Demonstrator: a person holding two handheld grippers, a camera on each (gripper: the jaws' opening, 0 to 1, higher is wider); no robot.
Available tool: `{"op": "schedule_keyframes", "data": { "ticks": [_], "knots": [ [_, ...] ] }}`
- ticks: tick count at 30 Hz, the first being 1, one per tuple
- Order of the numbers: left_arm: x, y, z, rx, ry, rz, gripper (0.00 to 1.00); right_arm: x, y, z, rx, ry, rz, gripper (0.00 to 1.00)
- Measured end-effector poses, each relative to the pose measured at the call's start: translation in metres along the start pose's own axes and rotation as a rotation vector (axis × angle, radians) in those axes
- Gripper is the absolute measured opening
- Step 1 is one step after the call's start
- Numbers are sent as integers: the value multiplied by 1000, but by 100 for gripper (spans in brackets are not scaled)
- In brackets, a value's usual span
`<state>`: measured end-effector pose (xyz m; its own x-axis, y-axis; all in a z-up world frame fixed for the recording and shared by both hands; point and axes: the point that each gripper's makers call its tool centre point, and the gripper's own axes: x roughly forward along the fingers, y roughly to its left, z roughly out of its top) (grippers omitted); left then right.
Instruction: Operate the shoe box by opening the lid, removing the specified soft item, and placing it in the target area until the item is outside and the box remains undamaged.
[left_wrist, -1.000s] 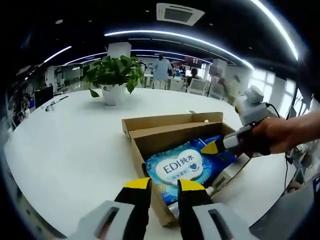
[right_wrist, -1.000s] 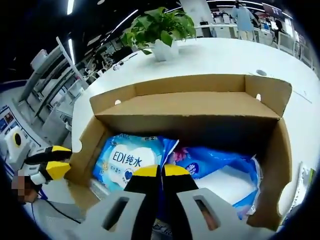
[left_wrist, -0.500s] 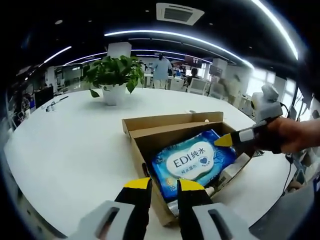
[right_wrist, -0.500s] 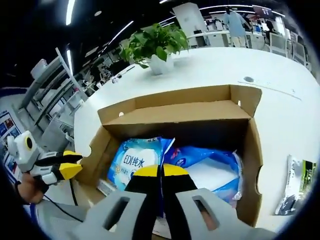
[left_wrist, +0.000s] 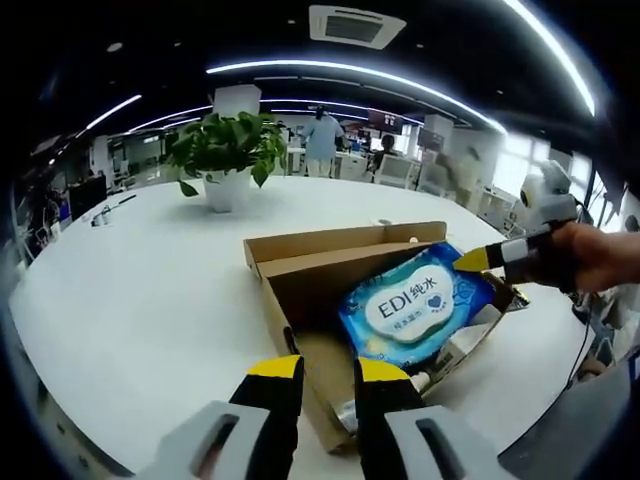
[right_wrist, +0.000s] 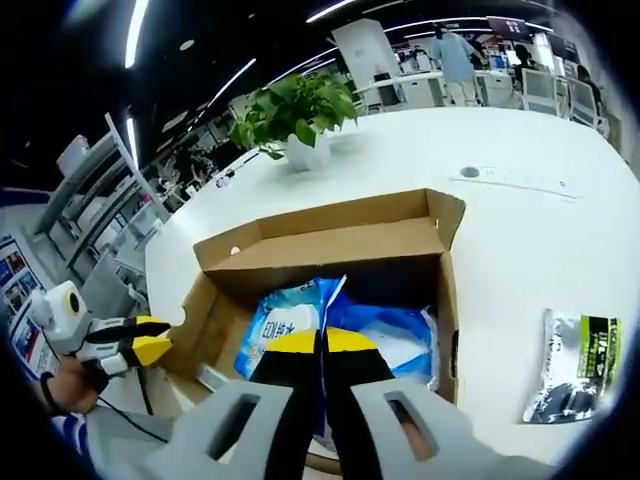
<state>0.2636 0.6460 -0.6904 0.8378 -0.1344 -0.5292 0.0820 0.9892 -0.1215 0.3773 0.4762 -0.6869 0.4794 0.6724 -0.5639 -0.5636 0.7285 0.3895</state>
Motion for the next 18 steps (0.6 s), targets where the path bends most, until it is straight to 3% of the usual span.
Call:
{"op": "schedule_keyframes", "data": {
  "ticks": [18],
  "knots": [
    [0, 0, -1, 22, 8, 10, 20, -35, -28, 15, 53, -72, -55, 0]
  ]
}}
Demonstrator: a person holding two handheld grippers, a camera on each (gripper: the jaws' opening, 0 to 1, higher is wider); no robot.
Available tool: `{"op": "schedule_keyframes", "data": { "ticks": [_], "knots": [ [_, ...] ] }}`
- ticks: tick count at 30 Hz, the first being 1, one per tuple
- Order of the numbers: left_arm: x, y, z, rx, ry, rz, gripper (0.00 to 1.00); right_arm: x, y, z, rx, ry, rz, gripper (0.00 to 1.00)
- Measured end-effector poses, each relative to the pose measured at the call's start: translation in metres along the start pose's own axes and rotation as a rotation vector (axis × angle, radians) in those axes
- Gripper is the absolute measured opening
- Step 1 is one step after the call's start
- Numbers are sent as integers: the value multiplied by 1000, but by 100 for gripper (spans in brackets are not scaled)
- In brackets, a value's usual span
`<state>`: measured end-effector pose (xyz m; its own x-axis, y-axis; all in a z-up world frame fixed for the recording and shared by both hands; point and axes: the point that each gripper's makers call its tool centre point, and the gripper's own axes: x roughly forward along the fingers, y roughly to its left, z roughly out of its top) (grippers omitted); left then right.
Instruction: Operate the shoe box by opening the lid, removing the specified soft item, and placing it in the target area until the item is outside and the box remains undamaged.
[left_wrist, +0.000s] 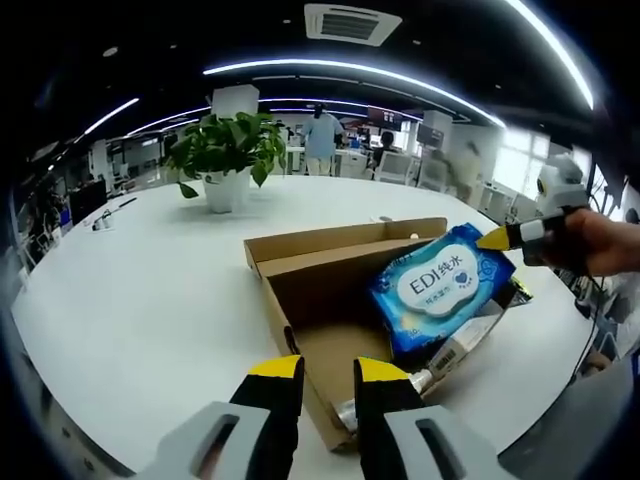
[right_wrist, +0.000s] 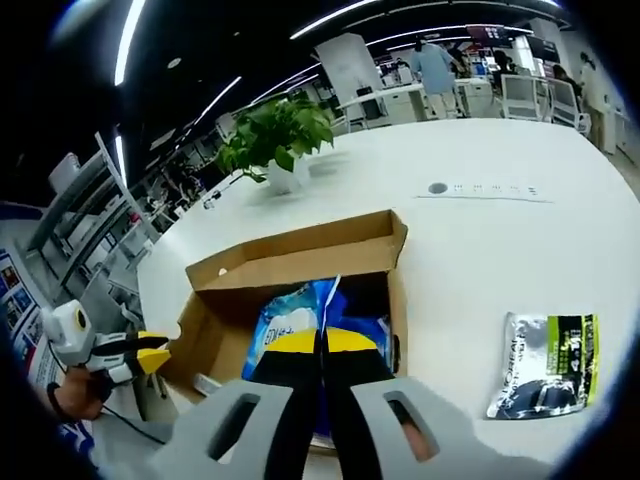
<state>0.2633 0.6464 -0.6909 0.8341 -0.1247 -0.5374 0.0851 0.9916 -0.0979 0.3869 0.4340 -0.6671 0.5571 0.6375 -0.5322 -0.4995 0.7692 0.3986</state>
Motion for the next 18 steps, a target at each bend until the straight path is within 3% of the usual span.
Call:
{"op": "schedule_keyframes", "data": {
  "ticks": [12, 18],
  "knots": [
    [1, 0, 1, 6, 3, 5, 20, -21, -21, 7, 72, -53, -42, 0],
    [2, -11, 5, 24, 6, -17, 20, -26, -34, 3, 95, -57, -57, 0]
  ]
}}
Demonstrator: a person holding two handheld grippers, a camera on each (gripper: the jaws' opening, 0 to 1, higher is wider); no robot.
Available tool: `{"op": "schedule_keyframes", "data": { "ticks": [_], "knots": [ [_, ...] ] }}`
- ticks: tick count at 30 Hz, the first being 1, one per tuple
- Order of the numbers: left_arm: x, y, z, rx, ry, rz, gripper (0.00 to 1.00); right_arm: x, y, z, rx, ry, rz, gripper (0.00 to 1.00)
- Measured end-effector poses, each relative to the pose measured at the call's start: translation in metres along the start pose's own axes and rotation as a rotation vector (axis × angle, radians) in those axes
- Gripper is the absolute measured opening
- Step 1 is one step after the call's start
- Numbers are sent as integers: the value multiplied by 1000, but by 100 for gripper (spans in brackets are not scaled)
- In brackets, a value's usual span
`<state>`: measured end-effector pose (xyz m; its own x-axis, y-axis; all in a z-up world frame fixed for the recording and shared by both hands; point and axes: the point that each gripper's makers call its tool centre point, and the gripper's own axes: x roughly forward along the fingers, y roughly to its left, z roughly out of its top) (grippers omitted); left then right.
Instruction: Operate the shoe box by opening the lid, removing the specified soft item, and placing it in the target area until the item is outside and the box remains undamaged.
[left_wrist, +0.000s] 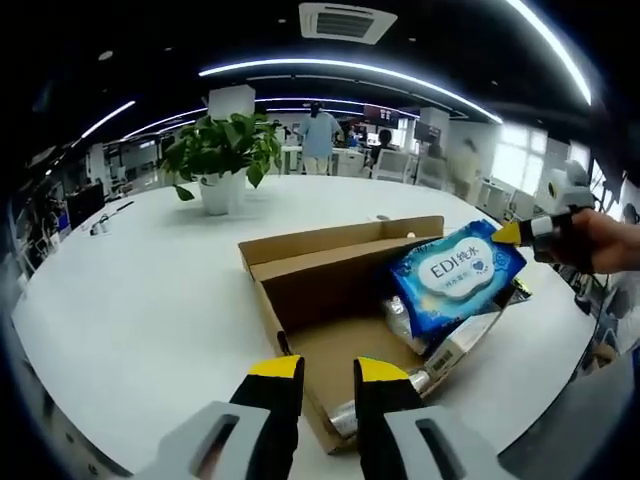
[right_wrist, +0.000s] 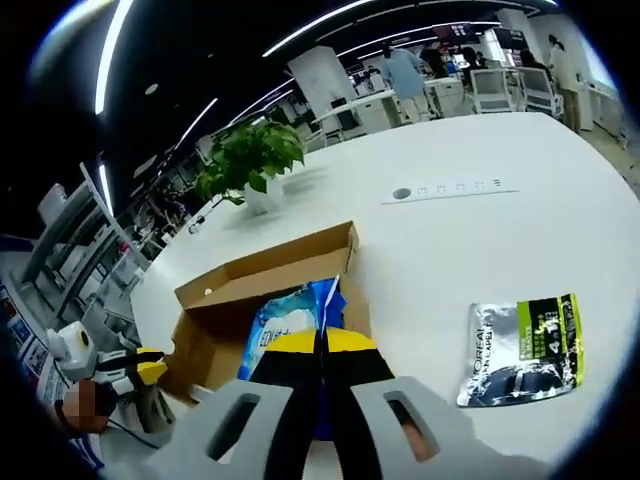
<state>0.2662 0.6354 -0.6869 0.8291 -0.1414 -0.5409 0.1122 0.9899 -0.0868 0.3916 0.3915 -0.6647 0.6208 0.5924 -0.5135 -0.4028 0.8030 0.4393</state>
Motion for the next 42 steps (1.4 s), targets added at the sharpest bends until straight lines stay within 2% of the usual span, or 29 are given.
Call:
{"op": "schedule_keyframes", "data": {
  "ticks": [5, 7, 10, 12, 14, 17, 19, 21, 23, 25, 27, 32, 42],
  "knots": [
    [2, -11, 7, 20, 3, -25, 20, -2, -3, -4, 32, -9, 2, 0],
    [4, -17, 15, -18, -14, -47, 20, -1, -2, -3, 31, -11, 5, 0],
    [9, -22, 24, -6, -17, -55, 20, -1, -2, -3, 32, -11, 8, 0],
    [15, -30, 30, -40, -10, -95, 20, -2, -3, -4, 39, -11, 10, 0],
    [25, -33, 27, -51, 39, -108, 20, -3, -5, -6, 51, -14, 9, 0],
    [39, -46, 24, -71, 75, -166, 20, -5, -6, -8, 75, -27, 5, 0],
    [47, -51, 25, -85, 83, -182, 20, -5, -6, -9, 91, -32, 6, 0],
    [58, -58, 24, -100, 126, -233, 20, -5, -6, -9, 93, -33, 6, 0],
    [61, -62, 26, -96, 133, -230, 20, -5, -7, -9, 97, -35, 7, 0],
    [69, -72, 21, -95, 168, -270, 20, -5, -8, -9, 107, -41, 7, 0],
    [78, -75, 19, -102, 179, -275, 20, -4, -8, -9, 120, -45, 7, 0],
    [92, -90, 13, -122, 227, -355, 20, -4, -9, -9, 127, -48, 6, 0],
    [107, -96, 12, -171, 253, -412, 19, -5, -9, -10, 148, -56, 13, 0]
  ]
}}
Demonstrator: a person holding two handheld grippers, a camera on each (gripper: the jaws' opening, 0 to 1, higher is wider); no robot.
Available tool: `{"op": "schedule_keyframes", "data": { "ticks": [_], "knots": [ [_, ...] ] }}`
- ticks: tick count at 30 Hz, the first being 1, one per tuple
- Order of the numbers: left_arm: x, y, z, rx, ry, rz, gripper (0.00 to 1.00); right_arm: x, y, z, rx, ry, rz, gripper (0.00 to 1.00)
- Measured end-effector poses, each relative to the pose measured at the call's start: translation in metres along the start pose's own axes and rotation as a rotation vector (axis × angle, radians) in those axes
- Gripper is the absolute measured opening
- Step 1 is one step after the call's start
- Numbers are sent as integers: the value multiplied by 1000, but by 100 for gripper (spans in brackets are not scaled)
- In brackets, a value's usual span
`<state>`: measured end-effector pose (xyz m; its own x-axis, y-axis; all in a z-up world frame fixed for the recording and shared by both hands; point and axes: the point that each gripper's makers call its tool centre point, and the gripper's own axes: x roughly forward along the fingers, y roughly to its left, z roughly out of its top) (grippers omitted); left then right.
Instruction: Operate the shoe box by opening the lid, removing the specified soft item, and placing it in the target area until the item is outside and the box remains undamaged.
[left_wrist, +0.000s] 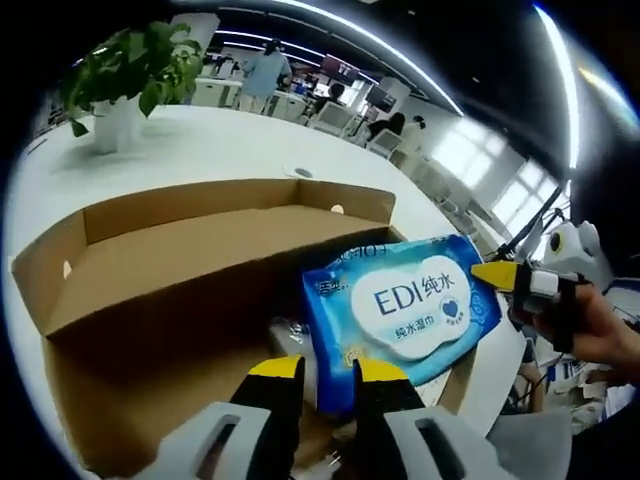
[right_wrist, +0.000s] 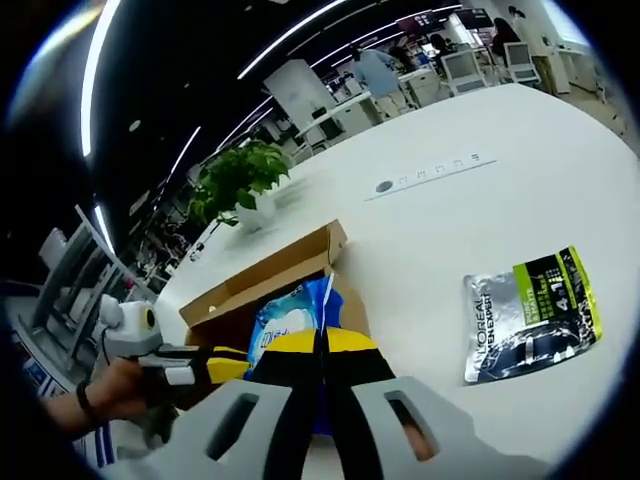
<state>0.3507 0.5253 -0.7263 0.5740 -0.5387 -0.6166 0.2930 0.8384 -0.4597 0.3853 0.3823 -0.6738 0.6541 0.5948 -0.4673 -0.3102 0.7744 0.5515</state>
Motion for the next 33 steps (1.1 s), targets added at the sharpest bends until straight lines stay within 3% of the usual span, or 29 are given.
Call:
{"op": "schedule_keyframes", "data": {
  "ticks": [5, 15, 25, 33],
  "knots": [
    [9, -10, -7, -37, 48, -94, 18, 0, 0, 0, -2, -5, 16, 0],
    [17, -8, -10, -35, 82, -136, 19, 0, 6, -2, -5, -11, 58, 0],
    [21, -12, -8, -49, 65, -138, 17, 2, 8, -8, -10, 27, 80, 3],
    [10, -15, -1, -70, 23, -103, 8, -1, 8, -9, -36, 47, 55, 1]
  ]
}}
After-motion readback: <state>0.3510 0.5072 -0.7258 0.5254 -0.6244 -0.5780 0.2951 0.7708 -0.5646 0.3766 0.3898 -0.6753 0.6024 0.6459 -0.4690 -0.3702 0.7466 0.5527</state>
